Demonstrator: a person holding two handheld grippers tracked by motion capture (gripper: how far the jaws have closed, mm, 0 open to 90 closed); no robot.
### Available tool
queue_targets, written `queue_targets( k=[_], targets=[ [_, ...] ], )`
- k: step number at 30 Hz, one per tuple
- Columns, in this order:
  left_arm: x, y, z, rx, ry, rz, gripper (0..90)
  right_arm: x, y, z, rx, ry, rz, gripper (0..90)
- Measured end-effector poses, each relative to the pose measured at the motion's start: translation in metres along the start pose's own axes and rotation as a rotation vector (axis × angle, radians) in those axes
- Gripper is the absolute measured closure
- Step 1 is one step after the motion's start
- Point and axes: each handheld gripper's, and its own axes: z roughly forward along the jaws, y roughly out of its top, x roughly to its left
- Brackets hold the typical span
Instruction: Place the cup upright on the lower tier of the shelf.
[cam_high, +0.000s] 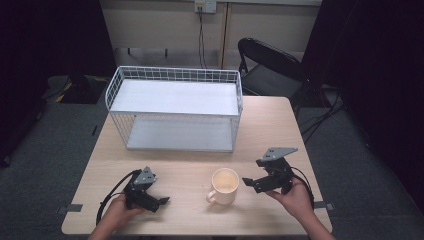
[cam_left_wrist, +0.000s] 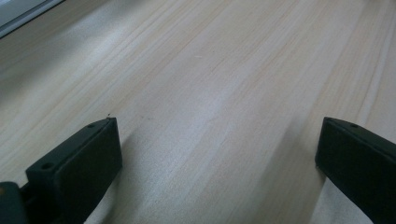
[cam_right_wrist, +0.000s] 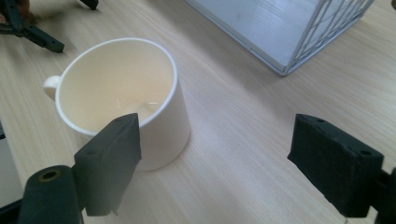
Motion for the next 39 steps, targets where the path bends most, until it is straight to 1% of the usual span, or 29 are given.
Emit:
queue_targets(
  k=[5,9,11,13,18,20,22,26,29,31,33,35,38,39],
  targets=[
    [0.000,0.000,0.000,0.000,0.000,-0.001,0.0,0.003,0.006,0.002,-0.001,0.014,-0.002,16.8],
    [0.000,0.000,0.000,-0.001,0.000,0.000,0.0,0.006,0.011,0.003,-0.023,0.026,-0.007,19.5],
    [0.000,0.000,0.000,0.000,0.000,-0.001,0.0,0.008,0.014,0.004,-0.030,0.025,-0.008,18.5],
    [0.000,0.000,0.000,0.000,0.000,0.000,0.0,0.010,0.017,0.005,-0.032,0.041,-0.007,18.8],
    [0.000,0.000,0.000,0.000,0.000,0.000,0.0,0.014,0.021,0.012,-0.023,0.052,-0.007,21.3],
    [0.000,0.000,0.000,-0.001,0.000,-0.001,0.0,0.015,0.022,0.016,-0.021,0.059,-0.013,24.0],
    [0.000,0.000,0.000,0.000,0.000,0.000,0.0,0.017,0.022,0.020,-0.021,0.052,-0.020,24.6],
    [0.000,0.000,0.000,0.000,0.000,0.000,0.0,0.017,0.024,0.027,-0.024,0.046,-0.014,27.6],
    [0.000,0.000,0.000,0.000,0.000,0.000,0.0,0.017,0.024,0.033,-0.018,0.039,-0.011,31.9],
    [0.000,0.000,0.000,0.000,0.000,-0.001,0.0,0.017,0.024,0.037,-0.009,0.049,-0.009,35.7],
    [0.000,0.000,0.000,0.000,0.000,-0.001,0.0,0.018,0.023,0.039,-0.006,0.046,-0.009,39.3],
    [0.000,0.000,0.000,0.000,0.000,-0.001,0.0,0.020,0.023,0.041,-0.002,0.044,-0.012,42.0],
    [0.000,0.000,0.000,0.000,0.000,0.000,0.0,0.020,0.023,0.043,0.000,0.047,-0.014,48.9],
    [0.000,0.000,0.000,0.000,0.000,0.000,0.0,0.020,0.023,0.043,0.004,0.049,-0.014,49.3]
  ],
)
